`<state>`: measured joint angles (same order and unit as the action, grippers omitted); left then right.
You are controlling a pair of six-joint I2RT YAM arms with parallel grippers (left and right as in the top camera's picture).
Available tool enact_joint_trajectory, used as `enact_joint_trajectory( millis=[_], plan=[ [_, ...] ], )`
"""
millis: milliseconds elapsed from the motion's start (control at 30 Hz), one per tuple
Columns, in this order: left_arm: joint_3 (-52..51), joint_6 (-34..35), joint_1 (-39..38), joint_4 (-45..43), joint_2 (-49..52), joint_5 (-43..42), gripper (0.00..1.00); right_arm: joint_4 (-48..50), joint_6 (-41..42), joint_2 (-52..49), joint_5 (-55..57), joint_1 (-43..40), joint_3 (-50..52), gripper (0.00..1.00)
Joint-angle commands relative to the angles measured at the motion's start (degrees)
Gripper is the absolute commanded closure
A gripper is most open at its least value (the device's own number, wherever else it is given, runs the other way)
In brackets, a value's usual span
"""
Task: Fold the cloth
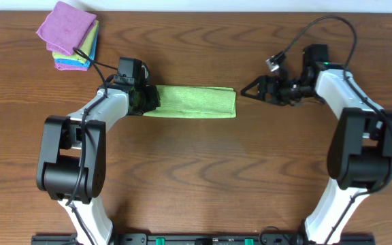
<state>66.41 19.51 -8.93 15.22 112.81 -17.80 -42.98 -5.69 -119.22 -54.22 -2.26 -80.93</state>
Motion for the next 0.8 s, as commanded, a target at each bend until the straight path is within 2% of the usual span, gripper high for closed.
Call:
enact_joint_trajectory(
  millis=[0,100,300,433,500,533,567,633,667,767],
  plan=[
    [-1.03,0.26,-0.22,1.51,1.07,1.7,0.94,0.57,-1.64,-2.8,-3.17,1.75,0.48,0.04],
    [-1.03,0.24,-0.22,1.27,1.07,1.7,0.94,1.86,-0.61,-4.85,-2.82,3.06,0.48,0.05],
    [-1.03,0.24,-0.22,1.22,1.07,1.7,0.94,7.96,6.84,-9.88,-3.13,4.24,0.48,0.09],
    [-1.03,0.24,-0.22,0.92,1.07,1.7,0.94,11.1,10.43,-12.76,-4.33,7.15,0.48,0.17],
    [-1.03,0.26,-0.22,0.76,1.07,1.68,0.94,11.96,10.38,-13.49,-4.28,9.05,0.46,0.31],
    [-1.01,0.24,-0.22,0.74,1.07,1.68,0.94,12.33,10.4,-13.57,-4.28,9.68,0.46,0.48],
    [-1.01,0.24,-0.22,0.72,1.07,1.68,0.94,12.9,10.45,-13.57,-4.2,10.05,0.42,0.71],
    [-0.98,0.22,-0.22,0.79,0.92,1.66,0.94,13.44,12.59,-13.44,-3.41,9.86,-0.17,0.94],
    [-0.98,0.2,-0.11,0.83,0.61,1.66,0.94,13.35,13.84,-13.42,-3.43,9.29,-0.9,0.98],
    [-0.98,0.17,0.02,0.83,-1.42,1.44,0.94,10.12,14.01,-12.59,-3.28,7.06,-3.72,0.98]
  ],
)
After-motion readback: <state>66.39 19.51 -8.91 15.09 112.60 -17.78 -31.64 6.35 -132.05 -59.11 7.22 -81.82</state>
